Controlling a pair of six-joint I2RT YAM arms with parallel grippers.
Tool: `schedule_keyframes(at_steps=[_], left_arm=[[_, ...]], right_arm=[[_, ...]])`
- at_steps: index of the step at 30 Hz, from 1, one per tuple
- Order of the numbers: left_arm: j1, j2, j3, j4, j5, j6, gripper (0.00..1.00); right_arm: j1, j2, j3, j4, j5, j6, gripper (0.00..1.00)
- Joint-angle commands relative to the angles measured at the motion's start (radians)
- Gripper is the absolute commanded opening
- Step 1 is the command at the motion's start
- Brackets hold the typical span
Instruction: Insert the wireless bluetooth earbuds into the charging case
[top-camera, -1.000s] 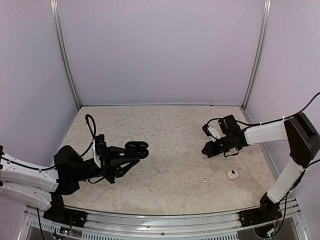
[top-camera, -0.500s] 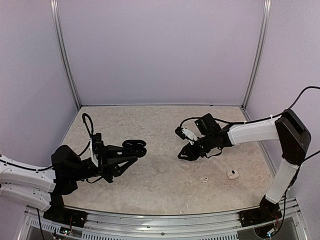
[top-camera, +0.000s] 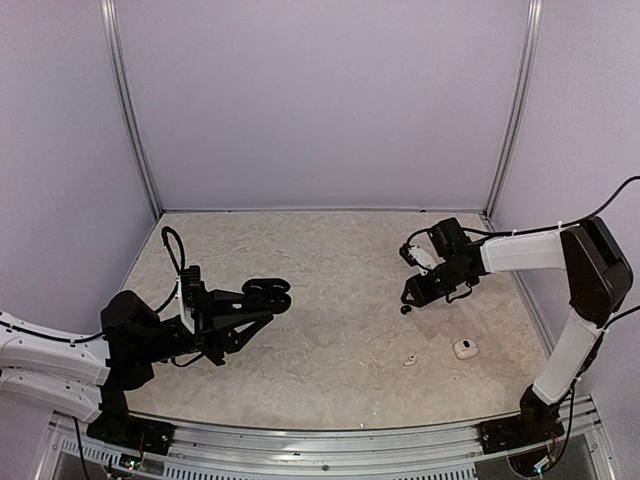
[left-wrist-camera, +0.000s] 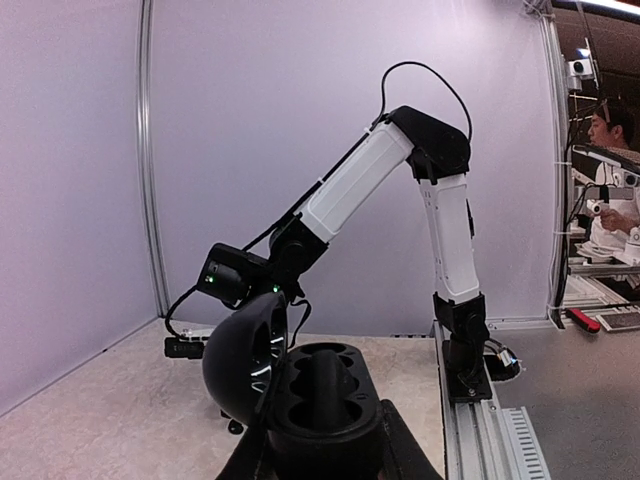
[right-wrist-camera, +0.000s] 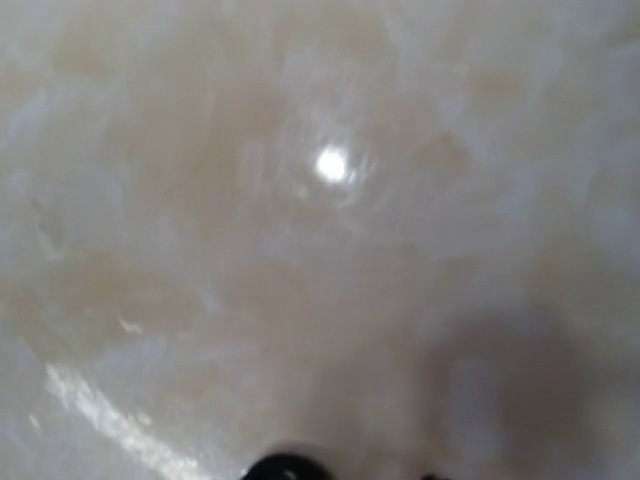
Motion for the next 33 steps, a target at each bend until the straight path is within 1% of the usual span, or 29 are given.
schedule_keyframes(at_steps=[1,2,4,6,9,10,14,19,20,25,29,33], left_arm=[[-0.002,-0.006,-0.013,0.015,-0.006,0.003,0.00],[-0.002,-0.005,-0.013,0.018,-0.006,0.002,0.00],[-0.004,-0.001,-0.013,0.021,-0.004,0.001,0.00],[-0.003,-0.001,-0.013,0.022,-0.005,0.001,0.00],[-0.002,-0.002,-0.011,0.018,-0.006,0.002,0.00],[-0.002,-0.005,-0.010,0.012,-0.005,0.002,0.00],[-0.003,-0.010,-0.010,0.006,-0.009,0.002,0.00],[-0.004,-0.007,-0.006,0.008,-0.007,0.000,0.00],[-0.004,-0.005,-0.006,0.009,-0.007,0.000,0.00],[-0.005,-0.003,0.000,0.005,-0.004,-0.001,0.00],[-0.006,-0.004,0.002,0.003,-0.003,-0.002,0.00],[-0.007,-0.008,0.004,-0.003,-0.004,-0.001,0.00]], right_arm=[[0.005,0.034,-0.013,-0.030,-0.038,0.007,0.45],[0.005,0.036,-0.013,-0.027,-0.051,0.005,0.45],[0.005,0.048,-0.009,-0.024,-0.064,0.001,0.41],[0.005,0.063,-0.003,-0.023,-0.073,0.001,0.34],[0.005,0.078,-0.005,0.000,-0.105,0.007,0.27],[0.005,0.088,-0.002,0.006,-0.123,0.006,0.22],[0.015,0.076,-0.005,0.015,-0.139,-0.007,0.16],[0.078,0.048,0.002,0.040,-0.198,-0.036,0.13],[0.095,0.046,0.009,0.040,-0.206,-0.066,0.12],[0.218,0.051,0.049,0.052,-0.291,-0.148,0.12],[0.328,0.116,0.111,0.020,-0.336,-0.219,0.13],[0.418,0.215,0.188,-0.035,-0.315,-0.269,0.13]])
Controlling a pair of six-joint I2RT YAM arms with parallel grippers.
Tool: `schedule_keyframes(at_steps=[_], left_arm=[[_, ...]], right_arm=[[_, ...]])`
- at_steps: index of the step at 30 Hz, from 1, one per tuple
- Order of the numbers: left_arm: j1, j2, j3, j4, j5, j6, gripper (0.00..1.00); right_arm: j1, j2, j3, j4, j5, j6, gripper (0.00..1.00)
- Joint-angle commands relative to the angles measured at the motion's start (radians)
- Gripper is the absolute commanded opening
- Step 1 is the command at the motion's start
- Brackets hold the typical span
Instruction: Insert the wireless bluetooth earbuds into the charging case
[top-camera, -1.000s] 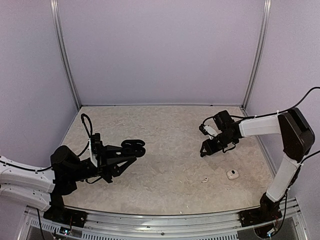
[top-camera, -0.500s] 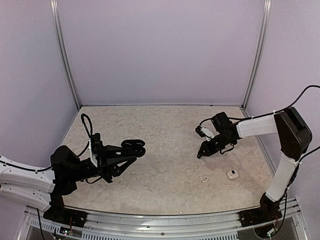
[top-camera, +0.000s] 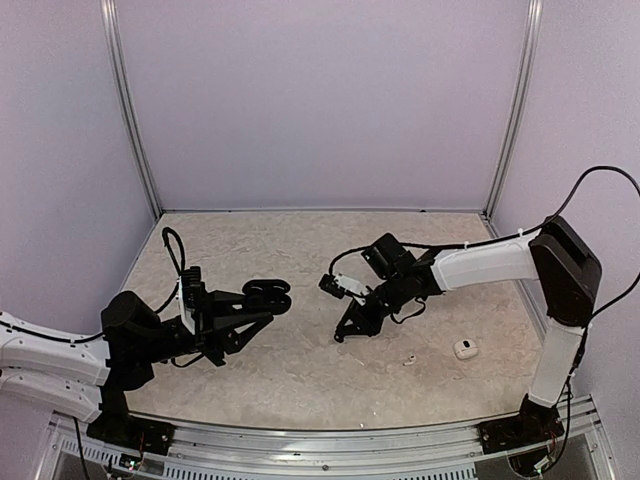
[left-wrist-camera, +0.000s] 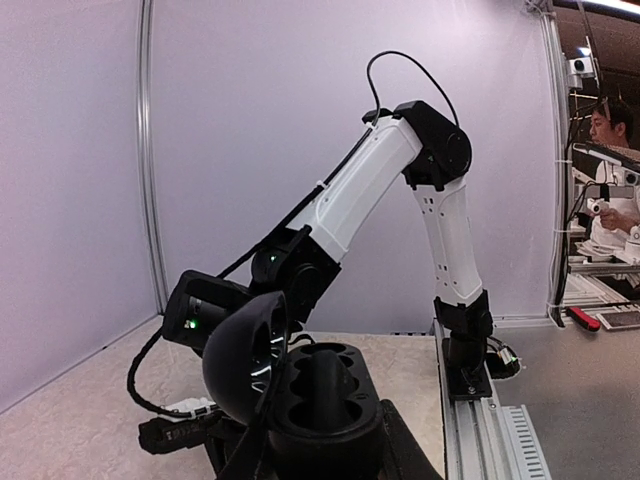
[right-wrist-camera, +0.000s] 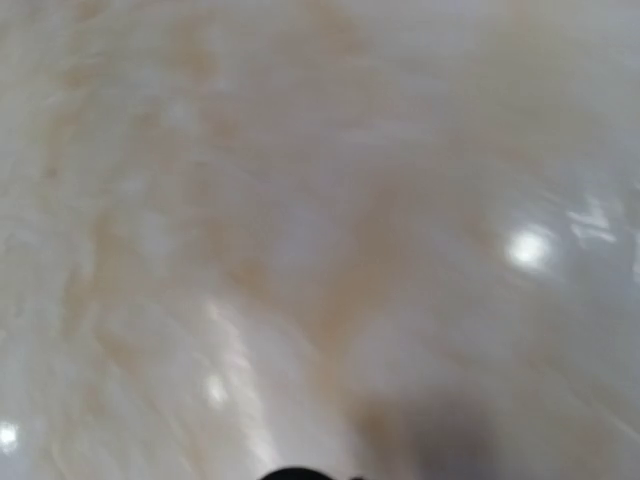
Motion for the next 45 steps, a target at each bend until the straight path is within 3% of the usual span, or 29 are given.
schedule_keyframes(at_steps=[1,7,10,15,22,35,45], left_arm=[[-0.005,-0.010,0.008,-0.005,-0.002,0.001,0.00],[-0.007,-0.019,0.008,-0.015,-0.007,0.006,0.00],[-0.007,-0.019,0.010,-0.017,-0.008,0.007,0.00],[-0.006,-0.017,0.008,-0.017,-0.010,0.010,0.00],[-0.004,-0.009,0.000,-0.002,-0.008,0.010,0.00],[-0.001,-0.023,-0.017,0.007,-0.012,0.006,0.00],[-0.001,-0.039,-0.030,0.011,-0.019,0.006,0.00]], right_arm=[[0.083,0.112,0.073,-0.067,-0.005,-0.094,0.13],[0.141,0.179,0.146,-0.112,0.060,-0.145,0.14],[0.158,0.168,0.156,-0.119,0.104,-0.138,0.23],[0.158,0.083,0.115,-0.085,0.136,-0.076,0.50],[0.173,-0.042,-0.013,-0.020,0.188,0.023,0.69],[0.261,-0.004,-0.061,0.053,0.392,0.190,0.72],[0.263,0.032,-0.049,0.012,0.522,0.208,0.63]])
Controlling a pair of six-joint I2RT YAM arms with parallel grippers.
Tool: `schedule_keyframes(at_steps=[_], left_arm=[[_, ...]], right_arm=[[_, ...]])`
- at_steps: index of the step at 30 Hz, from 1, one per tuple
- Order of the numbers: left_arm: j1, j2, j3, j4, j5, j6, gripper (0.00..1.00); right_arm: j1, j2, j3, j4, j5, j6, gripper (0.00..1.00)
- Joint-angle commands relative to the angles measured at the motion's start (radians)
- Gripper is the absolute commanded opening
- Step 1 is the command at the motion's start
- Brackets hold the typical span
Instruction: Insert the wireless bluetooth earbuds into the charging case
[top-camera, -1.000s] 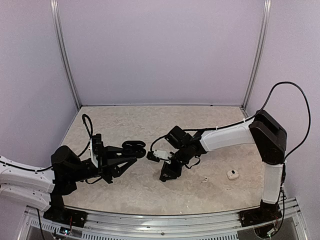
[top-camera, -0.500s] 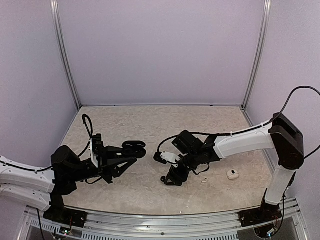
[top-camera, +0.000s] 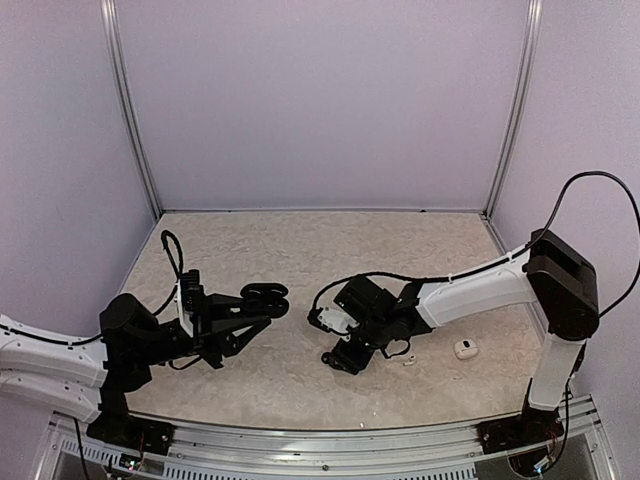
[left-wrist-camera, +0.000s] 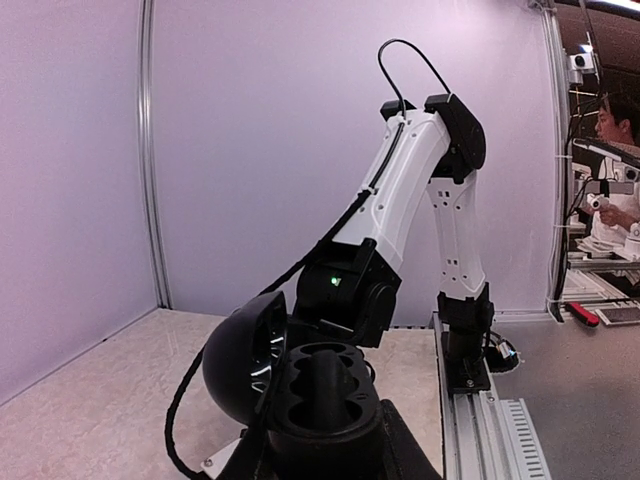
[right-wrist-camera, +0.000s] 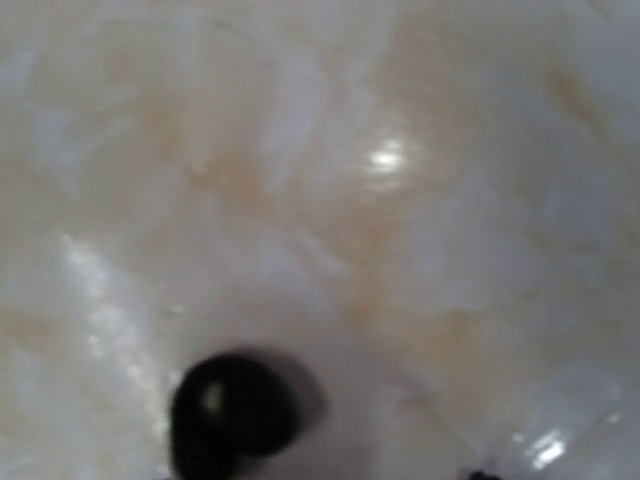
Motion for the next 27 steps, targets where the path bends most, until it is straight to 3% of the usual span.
schedule_keyframes(at_steps=[1,19,27], left_arm=[[0.002,-0.013,-0.011,0.036,-0.013,0.005,0.00],[0.002,-0.019,-0.017,0.036,-0.016,0.007,0.00],[0.003,-0.018,-0.019,0.034,-0.018,0.006,0.00]], right_arm=[[0.008,0.021,0.016,-0.014,0.081,0.023,0.63],[-0.070,0.025,0.007,0.030,0.099,0.038,0.56],[-0.075,-0.083,-0.047,0.070,-0.023,-0.060,0.54]])
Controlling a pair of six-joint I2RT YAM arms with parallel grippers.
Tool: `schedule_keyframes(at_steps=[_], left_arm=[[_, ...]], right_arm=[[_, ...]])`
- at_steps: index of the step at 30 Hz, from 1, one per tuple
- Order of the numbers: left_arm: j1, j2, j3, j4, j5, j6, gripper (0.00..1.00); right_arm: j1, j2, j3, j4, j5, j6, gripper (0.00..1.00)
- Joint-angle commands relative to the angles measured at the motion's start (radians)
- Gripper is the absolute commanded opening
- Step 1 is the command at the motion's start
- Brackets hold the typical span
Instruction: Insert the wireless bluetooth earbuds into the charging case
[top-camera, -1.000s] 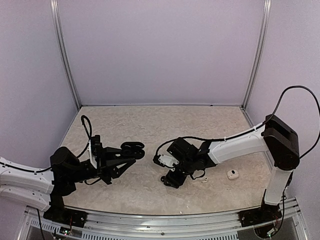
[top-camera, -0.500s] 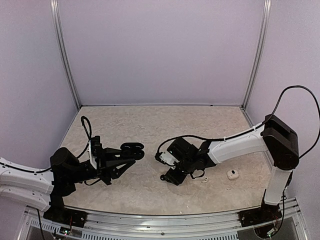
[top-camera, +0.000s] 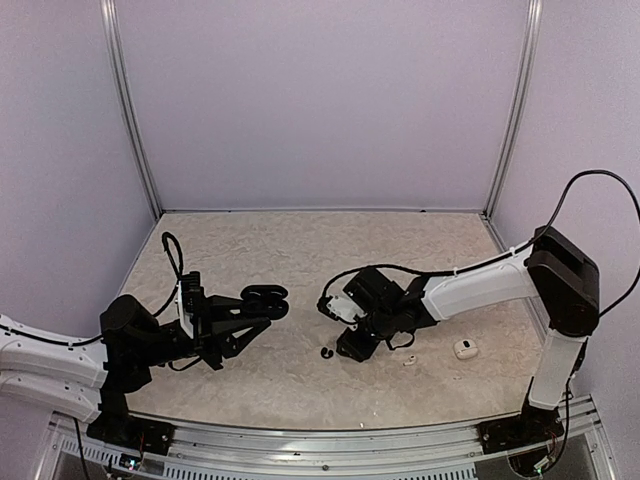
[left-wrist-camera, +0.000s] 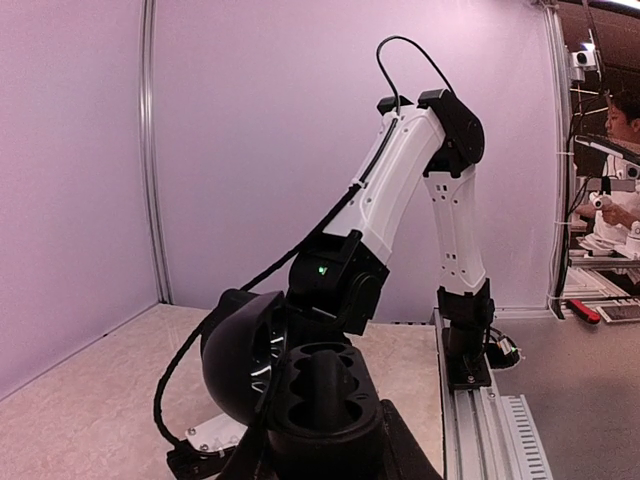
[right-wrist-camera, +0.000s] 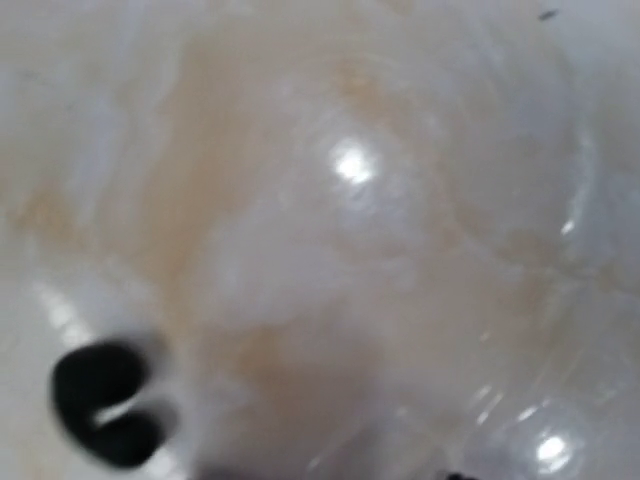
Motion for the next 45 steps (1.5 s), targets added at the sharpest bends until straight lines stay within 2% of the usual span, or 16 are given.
schedule_keyframes(at_steps=[1,4,6,10,21,35,45], left_arm=[[0.003,-0.016,-0.008,0.034,-0.014,0.006,0.00],[0.003,-0.013,-0.009,0.040,-0.013,0.004,0.00],[0.003,-0.008,-0.008,0.045,-0.011,0.003,0.00],[0.004,-0.007,-0.004,0.044,-0.009,0.002,0.00],[0.003,-0.022,-0.007,0.028,-0.016,0.004,0.00],[0.005,-0.025,-0.008,0.025,-0.017,0.009,0.00],[0.008,-0.020,-0.003,0.030,-0.009,0.007,0.00]], right_arm=[[-0.005,-0.119,-0.056,0.063,-0.110,-0.092,0.53],[0.004,-0.174,-0.114,0.146,-0.229,-0.129,0.50],[0.021,-0.175,-0.118,0.161,-0.254,-0.148,0.47],[0.045,-0.127,-0.086,0.154,-0.252,-0.158,0.40],[0.071,-0.027,-0.013,0.152,-0.174,-0.146,0.31],[0.071,0.030,-0.004,0.159,-0.132,-0.143,0.27],[0.070,0.037,-0.014,0.150,-0.121,-0.164,0.29]])
